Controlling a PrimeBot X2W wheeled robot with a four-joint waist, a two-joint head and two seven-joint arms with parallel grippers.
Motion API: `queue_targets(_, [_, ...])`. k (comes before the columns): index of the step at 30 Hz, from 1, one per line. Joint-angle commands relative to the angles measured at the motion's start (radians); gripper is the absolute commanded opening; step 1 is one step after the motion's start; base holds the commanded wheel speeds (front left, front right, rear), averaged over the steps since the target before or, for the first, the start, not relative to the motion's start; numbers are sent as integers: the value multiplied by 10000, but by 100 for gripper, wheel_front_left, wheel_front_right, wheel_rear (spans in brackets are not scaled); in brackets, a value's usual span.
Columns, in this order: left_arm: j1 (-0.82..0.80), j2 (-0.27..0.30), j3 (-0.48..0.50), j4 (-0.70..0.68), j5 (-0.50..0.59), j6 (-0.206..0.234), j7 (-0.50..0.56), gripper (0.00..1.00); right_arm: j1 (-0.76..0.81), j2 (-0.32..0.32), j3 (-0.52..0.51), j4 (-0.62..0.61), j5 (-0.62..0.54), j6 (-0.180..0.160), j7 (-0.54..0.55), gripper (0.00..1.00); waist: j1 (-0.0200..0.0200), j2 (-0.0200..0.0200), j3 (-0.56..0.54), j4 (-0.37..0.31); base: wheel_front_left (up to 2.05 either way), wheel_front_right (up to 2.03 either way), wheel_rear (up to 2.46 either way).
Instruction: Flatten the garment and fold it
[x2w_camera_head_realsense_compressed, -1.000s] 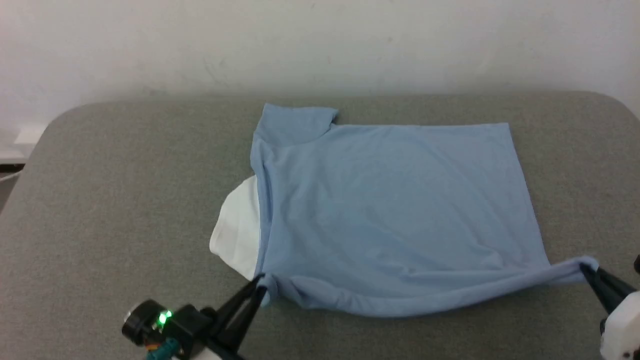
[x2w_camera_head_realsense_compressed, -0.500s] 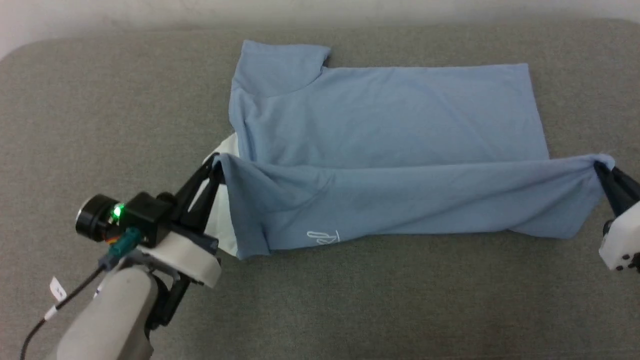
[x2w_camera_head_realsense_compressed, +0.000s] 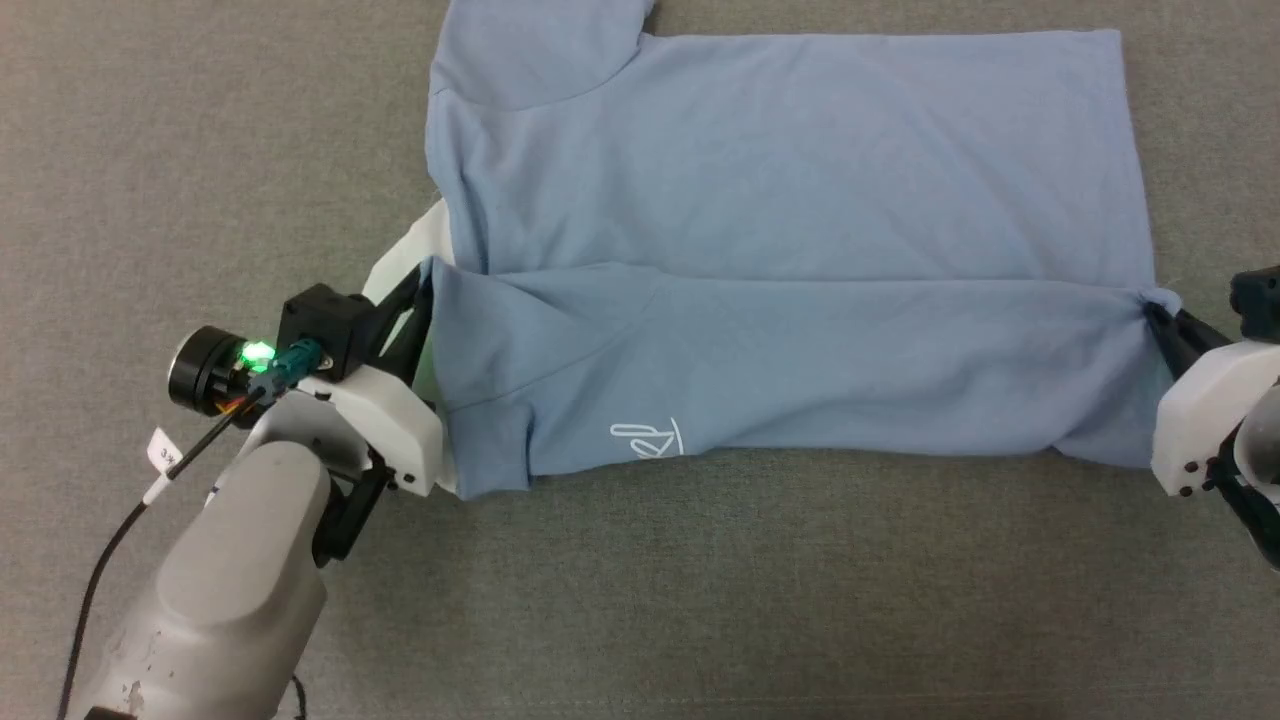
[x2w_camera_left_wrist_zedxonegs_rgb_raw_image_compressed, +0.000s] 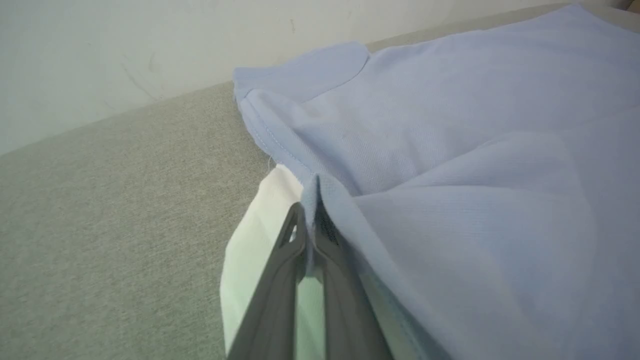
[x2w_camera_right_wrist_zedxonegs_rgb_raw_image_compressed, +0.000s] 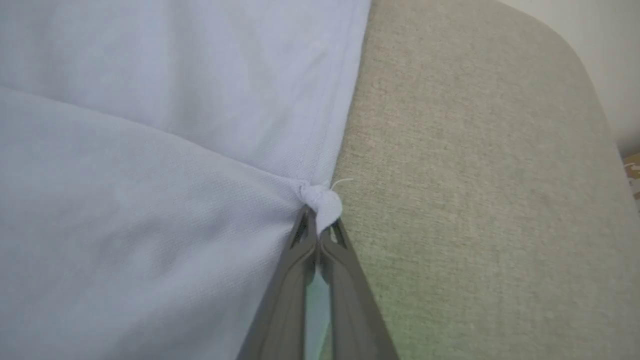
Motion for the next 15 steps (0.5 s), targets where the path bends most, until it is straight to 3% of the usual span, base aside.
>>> queue_targets(1, [-228,-45,-31,350,58,-74,-120,0,-228,8,169,167,20,-21,-181,0,-3,0,-7,37,0,0,0])
queue_targets(3, [-344,-192,-50,865,11,-105,-224,0,-345,-30,396,502,84,-21,-370,0,-3,0,-120,70,0,0,0])
queue_targets(4, [-389,-265,-67,1090,0,-112,-277,51,-394,-62,450,673,100,-21,-469,22,-3,0,-192,96,0,0,0])
queue_targets(5, [-425,-327,-96,1283,9,-127,-351,100,-433,-81,503,835,106,-21,-562,100,-3,0,-282,116,0,0,0])
queue_targets(15, [466,-906,293,1628,-556,133,-843,100,161,92,363,1313,462,-21,-802,100,-3,0,-1837,245,0,0,0])
